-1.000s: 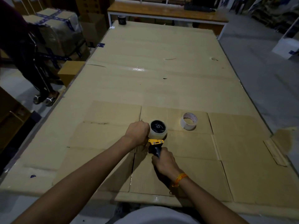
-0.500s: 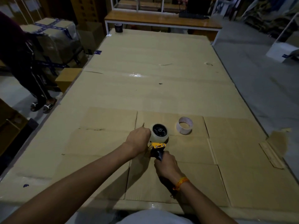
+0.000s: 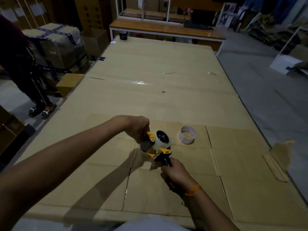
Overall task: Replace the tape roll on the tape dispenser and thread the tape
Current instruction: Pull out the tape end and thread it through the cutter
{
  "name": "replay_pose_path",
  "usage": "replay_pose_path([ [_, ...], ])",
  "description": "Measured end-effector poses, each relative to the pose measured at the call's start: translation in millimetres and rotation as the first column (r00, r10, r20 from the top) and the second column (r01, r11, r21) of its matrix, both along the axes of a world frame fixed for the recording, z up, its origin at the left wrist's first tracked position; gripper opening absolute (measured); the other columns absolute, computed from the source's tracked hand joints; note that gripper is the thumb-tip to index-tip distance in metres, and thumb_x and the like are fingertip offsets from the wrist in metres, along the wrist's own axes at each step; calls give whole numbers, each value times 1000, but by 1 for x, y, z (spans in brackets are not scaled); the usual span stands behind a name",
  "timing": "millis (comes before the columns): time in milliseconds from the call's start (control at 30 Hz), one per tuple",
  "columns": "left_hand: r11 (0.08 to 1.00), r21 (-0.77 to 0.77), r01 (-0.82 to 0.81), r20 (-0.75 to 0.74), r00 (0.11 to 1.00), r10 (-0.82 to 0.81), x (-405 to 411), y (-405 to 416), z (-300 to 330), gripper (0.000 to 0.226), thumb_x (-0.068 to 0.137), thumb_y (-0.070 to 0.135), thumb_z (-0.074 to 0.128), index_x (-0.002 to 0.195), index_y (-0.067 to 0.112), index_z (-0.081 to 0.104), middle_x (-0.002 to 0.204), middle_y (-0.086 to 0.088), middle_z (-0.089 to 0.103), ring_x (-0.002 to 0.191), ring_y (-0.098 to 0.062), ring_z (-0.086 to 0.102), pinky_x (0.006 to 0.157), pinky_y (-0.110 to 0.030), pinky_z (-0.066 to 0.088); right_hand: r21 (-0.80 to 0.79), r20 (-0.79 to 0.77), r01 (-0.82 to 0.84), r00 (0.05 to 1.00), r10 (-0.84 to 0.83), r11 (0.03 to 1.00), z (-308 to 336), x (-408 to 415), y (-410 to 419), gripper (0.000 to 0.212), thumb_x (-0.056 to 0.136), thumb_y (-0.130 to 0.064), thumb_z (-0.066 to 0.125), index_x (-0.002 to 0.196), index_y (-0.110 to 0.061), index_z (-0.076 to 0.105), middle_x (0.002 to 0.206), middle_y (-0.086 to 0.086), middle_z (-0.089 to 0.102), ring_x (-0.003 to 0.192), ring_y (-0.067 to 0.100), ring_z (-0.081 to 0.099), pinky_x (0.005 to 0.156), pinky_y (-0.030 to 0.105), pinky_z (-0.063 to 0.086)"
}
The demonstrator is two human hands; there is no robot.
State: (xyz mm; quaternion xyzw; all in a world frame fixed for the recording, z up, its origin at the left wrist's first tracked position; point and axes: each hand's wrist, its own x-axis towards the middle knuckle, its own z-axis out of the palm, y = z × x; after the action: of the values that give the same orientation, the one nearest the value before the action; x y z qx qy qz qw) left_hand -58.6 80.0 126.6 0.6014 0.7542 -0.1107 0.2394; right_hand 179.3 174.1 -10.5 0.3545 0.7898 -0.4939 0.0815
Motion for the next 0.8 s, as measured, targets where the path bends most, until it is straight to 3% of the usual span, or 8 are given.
replay_pose_path([
  [67,995,-19,95,-7,995,-95,-8,9,4,13,84,18,81,93,9,86,80,-8,72,69,-22,55,65,-33,47,-74,-39,-3,999,0,997,-2,2,2,19,85,-24,67,102,-18,73,79,3,74,67,15,73,68,48,61],
  [167,985,-65,161,-16,987,-162,-12,22,9,10,85,17,82,91,11,85,78,-7,70,67,-19,53,62,-31,43,-258,-120,5,992,-37,966,5,8,-6,19,95,-1,57,109,-1,71,54,-3,57,37,7,50,44,27,41],
  [267,975,-113,192,-4,981,-193,-16,34,18,14,89,19,82,98,9,86,81,-8,74,70,-17,56,64,-30,45,-453,-200,-4,975,-97,891,5,14,-15,8,90,-1,54,94,-3,60,51,3,43,37,18,37,42,28,31],
  [400,979,-146,142,-58,987,-151,-19,50,34,16,93,15,80,106,7,84,76,7,62,69,-7,53,59,-18,42,-506,-168,-6,981,-92,863,-7,16,-18,9,93,1,52,90,-7,55,52,9,42,37,19,32,38,26,33],
  [533,984,-160,76,-93,991,-92,-26,60,45,13,93,18,81,103,9,85,90,3,71,85,-13,63,63,-20,46,-539,-162,13,980,-119,842,-16,23,-23,6,94,-2,54,94,-7,52,54,12,40,37,19,32,37,27,31],
  [667,975,-200,97,-136,983,-126,-28,66,40,12,92,17,82,101,11,86,96,1,75,99,-20,70,77,-28,50,-557,-157,3,982,-109,831,-20,27,-24,2,98,-7,54,100,-8,54,56,10,42,40,19,33,39,28,30],
  [733,967,-217,132,-166,971,-169,-26,69,32,8,91,15,82,98,13,86,90,6,72,100,-20,69,79,-30,52,-563,-156,-5,983,-100,826,-21,27,-24,8,99,-8,54,106,-5,55,57,9,44,41,19,33,41,30,31],
  [800,961,-229,156,-187,962,-200,-25,71,22,7,91,14,82,97,13,86,97,4,73,103,-21,68,84,-32,55,-567,-161,-9,982,-99,824,-23,28,-25,19,99,-7,53,116,2,55,57,9,43,42,20,32,40,31,31],
])
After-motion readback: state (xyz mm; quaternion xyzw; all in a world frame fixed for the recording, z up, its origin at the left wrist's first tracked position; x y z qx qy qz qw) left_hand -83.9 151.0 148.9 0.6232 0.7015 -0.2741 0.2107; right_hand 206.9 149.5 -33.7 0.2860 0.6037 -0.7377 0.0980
